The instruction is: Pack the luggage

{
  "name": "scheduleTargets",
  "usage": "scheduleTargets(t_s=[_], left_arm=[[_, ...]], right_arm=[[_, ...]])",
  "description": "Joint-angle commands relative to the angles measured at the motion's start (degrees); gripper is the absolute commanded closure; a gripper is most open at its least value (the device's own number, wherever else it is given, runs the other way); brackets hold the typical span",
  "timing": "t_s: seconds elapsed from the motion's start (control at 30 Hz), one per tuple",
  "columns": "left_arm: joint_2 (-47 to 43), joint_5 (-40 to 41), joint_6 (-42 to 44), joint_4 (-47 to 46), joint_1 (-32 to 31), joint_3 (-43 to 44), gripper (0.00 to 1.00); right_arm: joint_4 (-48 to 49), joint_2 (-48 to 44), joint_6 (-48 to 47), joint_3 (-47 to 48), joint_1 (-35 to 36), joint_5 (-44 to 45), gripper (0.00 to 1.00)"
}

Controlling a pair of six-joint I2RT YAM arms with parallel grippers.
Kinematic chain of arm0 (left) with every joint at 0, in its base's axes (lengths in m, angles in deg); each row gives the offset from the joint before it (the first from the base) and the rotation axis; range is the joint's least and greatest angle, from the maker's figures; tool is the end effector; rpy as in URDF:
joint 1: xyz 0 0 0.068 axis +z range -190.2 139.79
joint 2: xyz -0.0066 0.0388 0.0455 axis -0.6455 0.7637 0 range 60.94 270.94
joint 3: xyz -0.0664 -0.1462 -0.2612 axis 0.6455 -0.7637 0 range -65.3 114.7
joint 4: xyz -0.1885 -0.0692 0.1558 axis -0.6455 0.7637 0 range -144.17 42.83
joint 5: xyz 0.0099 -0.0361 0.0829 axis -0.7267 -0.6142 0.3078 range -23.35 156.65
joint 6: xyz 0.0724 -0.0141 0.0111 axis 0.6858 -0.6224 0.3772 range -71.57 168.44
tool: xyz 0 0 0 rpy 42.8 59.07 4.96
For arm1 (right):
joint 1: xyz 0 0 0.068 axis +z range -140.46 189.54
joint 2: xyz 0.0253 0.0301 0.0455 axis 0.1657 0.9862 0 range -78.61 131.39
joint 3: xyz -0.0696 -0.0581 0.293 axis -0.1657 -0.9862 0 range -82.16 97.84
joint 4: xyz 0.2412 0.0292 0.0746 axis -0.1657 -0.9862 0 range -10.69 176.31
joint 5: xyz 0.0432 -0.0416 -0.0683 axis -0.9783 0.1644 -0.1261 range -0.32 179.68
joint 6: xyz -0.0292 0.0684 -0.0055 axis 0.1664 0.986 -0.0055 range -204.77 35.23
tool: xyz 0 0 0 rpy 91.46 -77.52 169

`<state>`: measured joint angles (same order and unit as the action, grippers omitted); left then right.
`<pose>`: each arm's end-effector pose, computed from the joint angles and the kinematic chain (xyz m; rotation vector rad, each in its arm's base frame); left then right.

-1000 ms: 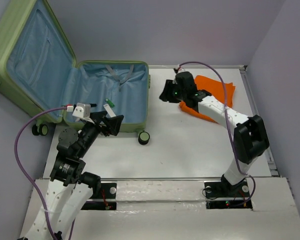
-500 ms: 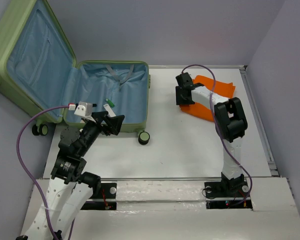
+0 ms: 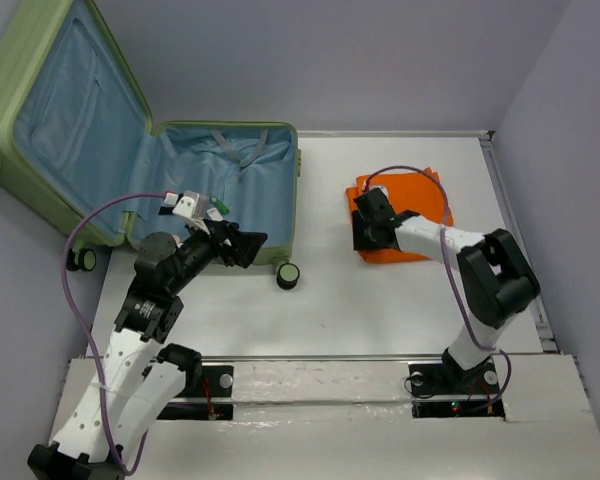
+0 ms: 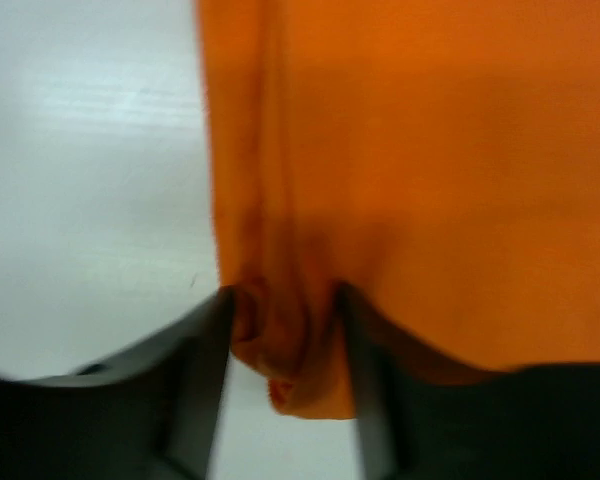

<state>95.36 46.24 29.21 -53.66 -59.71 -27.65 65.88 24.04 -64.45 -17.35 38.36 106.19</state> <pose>0.1242 -0.0672 0.3619 0.2972 1.5538 -0.8046 0.3416 0.1675 0.1930 -0.0832 2.5233 -0.0348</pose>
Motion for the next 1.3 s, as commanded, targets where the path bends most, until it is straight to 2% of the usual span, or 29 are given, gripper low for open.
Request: scheduleTargets(t_s=[0.0,0.07,0.1,0.13,0.17,0.2,0.23,0.33,0.37,0.43,0.47,0.57,0.67,0.77,1.0,1.17,1.27], left_arm=[[4.51,-7.89,-3.36,-5.87,-1.31,2.94,0.01],[6.01,-6.85,-4.06,-5.70,-2.98,4.53,0.01],[7.50,-4.75,-5.11,-5.70,-6.21,6.54,0.01],[8.55,-4.73,-5.47,-5.70,-6.24,7.78,0.01],[11.00,-0.47,-5.74,-5.35,-11.20,9.10,0.01],[12.50,2.36,-5.74,-4.83,-13.95,10.50,0.01],[16.44,8.91,-5.65,-3.34,-19.37,13.47,0.01],[23.57,21.14,-5.65,-0.78,-26.35,20.67,0.03],[28.90,24.76,-5.82,1.22,-29.85,22.45,0.03],[34.38,31.44,-5.74,1.77,-32.69,26.68,0.03],[40.41,32.96,-6.43,1.77,-33.83,27.82,0.03],[50.19,33.76,-8.72,2.30,-33.84,33.53,0.01],[64.41,36.57,-11.53,4.14,-33.58,40.29,0.01],[72.25,36.84,-14.25,5.11,-31.92,47.24,0.01],[83.08,29.90,-19.80,2.83,-27.52,53.93,0.01],[89.67,28.76,-21.38,2.48,-26.99,58.85,0.01],[91.62,25.16,-22.35,-1.02,-26.29,58.86,0.01]], right_arm=[[3.89,-11.04,7.19,-11.80,1.42,-8.51,0.35],[4.69,-16.32,7.72,-14.18,1.42,-8.78,0.18],[4.69,-21.21,7.81,-15.15,0.89,-9.65,0.10],[4.69,-21.26,7.72,-15.59,0.11,-10.44,0.07],[5.30,-26.22,8.07,-16.03,-2.08,-11.75,0.04],[5.31,-28.54,8.07,-16.39,-2.10,-11.77,0.04],[5.83,-32.65,8.42,-17.26,-4.54,-11.94,0.04],[6.36,-38.30,9.91,-19.19,-9.37,-9.41,0.05],[6.97,-41.71,10.35,-21.03,-10.96,-9.83,0.06],[7.68,-44.63,11.67,-22.45,-15.34,-11.24,0.06],[7.94,-47.34,12.20,-24.02,-16.76,-10.89,0.06],[8.47,-50.96,13.34,-25.79,-22.74,-13.96,0.07],[8.38,-55.79,13.78,-28.07,-27.21,-16.24,0.06],[8.30,-57.38,13.35,-29.83,-31.26,-20.80,0.06],[9.26,-57.91,13.09,-33.35,-37.51,-26.79,0.04],[9.70,-58.62,12.12,-33.97,-37.52,-29.08,0.04],[9.97,-58.44,11.68,-33.97,-37.52,-31.10,0.04]])
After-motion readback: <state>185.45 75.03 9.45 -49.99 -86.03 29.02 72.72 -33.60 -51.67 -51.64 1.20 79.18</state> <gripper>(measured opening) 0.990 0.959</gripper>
